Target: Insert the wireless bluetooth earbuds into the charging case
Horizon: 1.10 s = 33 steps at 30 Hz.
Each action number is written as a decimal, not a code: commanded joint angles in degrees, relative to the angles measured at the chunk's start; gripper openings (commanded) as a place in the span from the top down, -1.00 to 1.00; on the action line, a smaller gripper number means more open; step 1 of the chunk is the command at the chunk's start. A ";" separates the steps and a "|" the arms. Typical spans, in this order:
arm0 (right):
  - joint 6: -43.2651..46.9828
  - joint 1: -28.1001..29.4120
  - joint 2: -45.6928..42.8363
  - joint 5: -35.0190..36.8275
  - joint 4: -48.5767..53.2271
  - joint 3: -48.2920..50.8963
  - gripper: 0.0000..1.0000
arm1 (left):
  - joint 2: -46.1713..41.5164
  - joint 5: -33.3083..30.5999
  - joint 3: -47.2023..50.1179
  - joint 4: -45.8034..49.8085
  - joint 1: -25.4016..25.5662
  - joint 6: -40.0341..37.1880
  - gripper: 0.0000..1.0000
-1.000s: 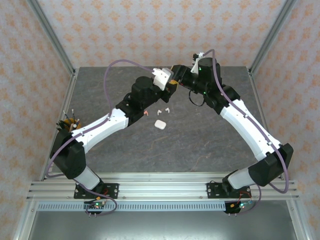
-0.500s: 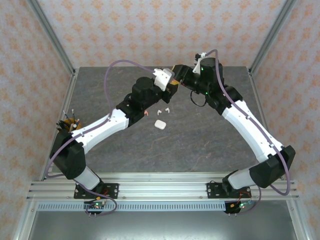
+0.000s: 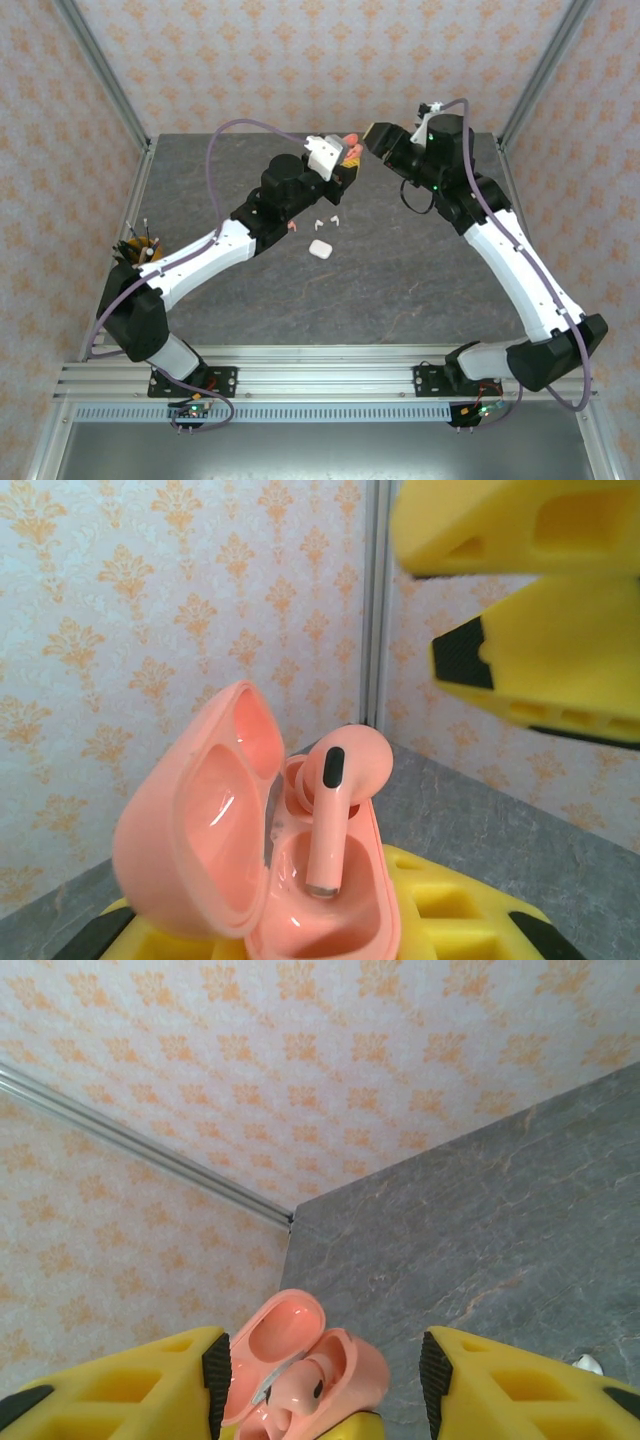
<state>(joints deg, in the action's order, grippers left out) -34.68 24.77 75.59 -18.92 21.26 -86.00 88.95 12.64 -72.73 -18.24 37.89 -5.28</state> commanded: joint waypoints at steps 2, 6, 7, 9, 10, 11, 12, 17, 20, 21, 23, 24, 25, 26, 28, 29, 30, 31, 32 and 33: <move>-0.40 -0.85 -1.98 1.78 1.28 1.62 -0.09 | -2.80 -2.18 2.64 -3.03 0.43 -4.25 1.00; -0.61 -0.95 -2.93 2.64 1.76 2.76 -0.09 | -2.55 -1.46 3.62 -1.26 0.01 -6.60 1.00; -0.58 -0.95 -3.15 2.74 2.01 3.02 -0.09 | -2.26 -0.95 3.36 -0.07 -0.22 -6.58 1.00; -0.43 -0.96 -3.67 3.24 2.83 3.49 -0.09 | -1.94 1.35 4.19 0.11 -0.78 -6.95 1.00; -0.19 -0.95 -3.99 3.55 3.27 3.71 -0.09 | -2.06 2.07 5.50 -1.38 -0.96 -7.66 1.00; 0.05 -0.94 -4.40 3.97 3.85 3.99 -0.09 | -2.35 2.79 7.67 -4.27 -1.05 -8.93 1.00; 0.45 -0.96 -4.85 4.46 4.50 4.20 -0.09 | -2.67 3.22 9.91 -7.28 -1.01 -10.34 1.00; 2.12 -1.04 -6.44 5.73 8.05 5.21 -0.10 | -3.10 3.34 14.37 -10.79 -1.45 -11.62 1.00; 3.27 -1.04 -6.64 5.08 10.20 5.41 -0.10 | -3.25 5.05 18.16 -17.15 -2.40 -9.90 1.00; 3.67 -1.04 -6.63 4.36 10.70 5.53 -0.10 | -3.19 6.79 19.10 -18.89 -3.06 -9.01 1.00; 4.20 -1.02 -6.65 3.01 11.73 5.79 -0.09 | -2.89 9.68 20.20 -21.79 -4.22 -6.81 1.00; 4.58 -1.00 -6.52 2.12 12.10 5.97 -0.09 | -2.65 11.35 20.61 -23.22 -4.70 -6.02 1.00; 4.83 -1.04 -6.56 1.40 12.75 6.02 -0.09 | -2.49 12.98 20.74 -24.08 -5.19 -5.35 1.00; 5.02 -1.04 -6.49 0.62 13.17 6.08 -0.09 | -2.34 14.29 20.78 -24.58 -5.48 -5.15 1.00; 5.03 -1.04 -6.01 -1.65 13.73 6.19 -0.09 | -1.82 17.39 20.46 -24.91 -6.02 -4.92 1.00; 4.92 -1.04 -5.77 -2.75 14.01 6.27 -0.08 | -1.51 18.23 20.43 -25.31 -6.16 -4.87 1.00; 4.80 -1.04 -5.43 -4.22 14.05 6.36 -0.08 | -1.02 19.35 20.48 -26.14 -6.41 -4.59 1.00; 4.73 -1.04 -5.17 -5.73 13.94 6.52 -0.07 | -0.61 20.21 20.29 -26.66 -6.59 -4.31 1.00; 4.49 -1.04 -4.95 -6.98 13.85 6.77 -0.06 | -0.13 20.92 20.10 -27.20 -6.72 -4.04 1.00; 3.99 -1.04 -4.83 -7.89 13.35 7.28 -0.05 | 0.27 21.33 19.95 -27.55 -6.77 -4.04 1.00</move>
<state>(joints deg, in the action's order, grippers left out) -30.98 24.16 70.26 -21.93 33.65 -79.88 87.81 29.04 -52.21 -40.34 31.59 -10.50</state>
